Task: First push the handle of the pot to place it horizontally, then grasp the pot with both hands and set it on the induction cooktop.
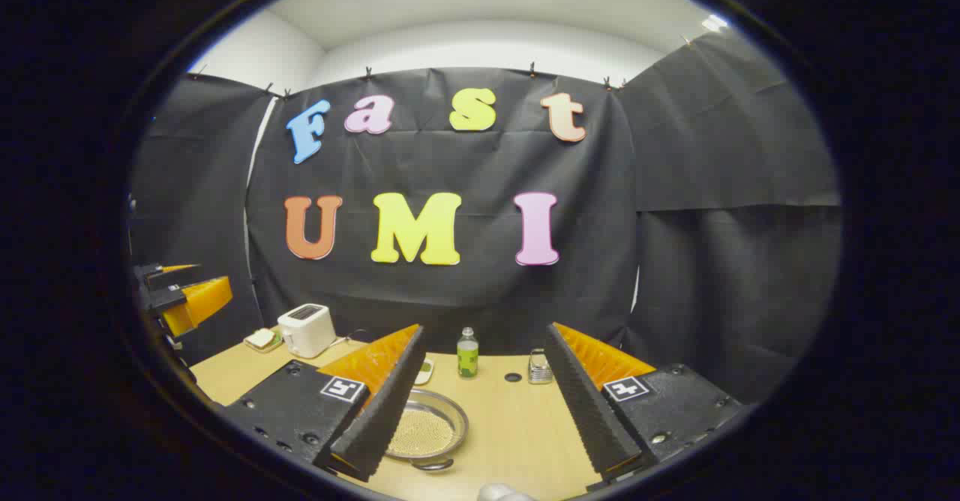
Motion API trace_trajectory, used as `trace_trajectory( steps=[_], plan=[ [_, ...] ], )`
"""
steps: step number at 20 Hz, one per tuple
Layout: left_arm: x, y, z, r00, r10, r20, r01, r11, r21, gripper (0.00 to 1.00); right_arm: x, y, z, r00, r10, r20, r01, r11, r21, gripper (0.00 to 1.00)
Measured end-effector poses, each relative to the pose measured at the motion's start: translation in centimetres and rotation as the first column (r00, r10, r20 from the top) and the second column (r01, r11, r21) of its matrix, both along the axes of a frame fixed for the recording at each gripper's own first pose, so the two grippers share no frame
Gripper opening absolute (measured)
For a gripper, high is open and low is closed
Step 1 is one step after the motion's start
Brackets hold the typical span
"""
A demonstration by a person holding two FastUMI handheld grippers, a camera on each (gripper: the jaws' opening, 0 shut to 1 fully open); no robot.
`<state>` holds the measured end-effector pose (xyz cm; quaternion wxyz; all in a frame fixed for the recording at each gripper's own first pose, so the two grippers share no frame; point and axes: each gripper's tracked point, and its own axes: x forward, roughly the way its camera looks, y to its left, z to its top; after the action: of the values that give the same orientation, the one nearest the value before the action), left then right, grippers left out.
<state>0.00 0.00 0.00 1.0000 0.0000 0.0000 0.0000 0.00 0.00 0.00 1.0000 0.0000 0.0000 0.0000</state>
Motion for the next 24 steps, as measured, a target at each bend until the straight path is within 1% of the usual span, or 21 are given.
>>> trace_trajectory(
  steps=[4, 10, 15, 19, 20, 21, 22, 23, 24],
  plan=[
    [-0.3, 0.3, 0.2, 1.000, -0.002, 0.008, 0.002, 1.000, -0.002, 0.96, -0.2, -0.4, 0.2, 1.000, -0.019, 0.004, 0.019, 1.000, -0.008, 0.97],
    [-0.5, 1.0, 0.4, 1.000, 0.008, 0.014, -0.008, 1.000, -0.007, 0.96, -0.4, 0.4, 0.4, 1.000, -0.014, 0.007, 0.014, 1.000, -0.003, 0.97],
    [-0.5, 1.6, 0.4, 1.000, 0.006, 0.013, -0.006, 1.000, 0.001, 0.96, -0.4, 1.9, 0.4, 1.000, 0.026, 0.009, -0.026, 1.000, 0.013, 0.98],
    [-0.7, 2.0, 0.9, 1.000, 0.006, 0.020, -0.006, 1.000, 0.002, 0.96, -0.4, 2.4, 0.7, 0.999, 0.038, 0.004, -0.038, 0.999, 0.008, 0.95],
    [-0.8, 2.0, 0.8, 1.000, 0.005, 0.022, -0.005, 1.000, 0.003, 0.96, -0.4, 2.5, 0.6, 0.999, 0.041, -0.001, -0.041, 0.999, 0.008, 0.84],
    [-0.8, 2.1, 0.8, 1.000, 0.005, 0.023, -0.005, 1.000, 0.004, 0.96, -0.5, 2.9, 0.6, 0.999, 0.054, -0.004, -0.054, 0.998, 0.016, 0.79],
    [-0.7, 2.2, 0.9, 1.000, 0.004, 0.024, -0.004, 1.000, 0.006, 0.96, -0.6, 3.1, 0.9, 0.998, 0.059, -0.005, -0.059, 0.998, 0.030, 0.63],
    [-0.5, 2.3, 1.0, 1.000, 0.004, 0.024, -0.004, 1.000, 0.006, 0.96, -0.6, 2.6, 0.9, 0.999, 0.044, -0.002, -0.044, 0.998, 0.035, 0.52],
    [-0.5, 2.3, 0.8, 1.000, 0.003, 0.023, -0.003, 1.000, 0.006, 0.96, -0.7, 2.6, 1.1, 0.999, 0.046, 0.006, -0.047, 0.998, 0.033, 0.27]
  ],
)
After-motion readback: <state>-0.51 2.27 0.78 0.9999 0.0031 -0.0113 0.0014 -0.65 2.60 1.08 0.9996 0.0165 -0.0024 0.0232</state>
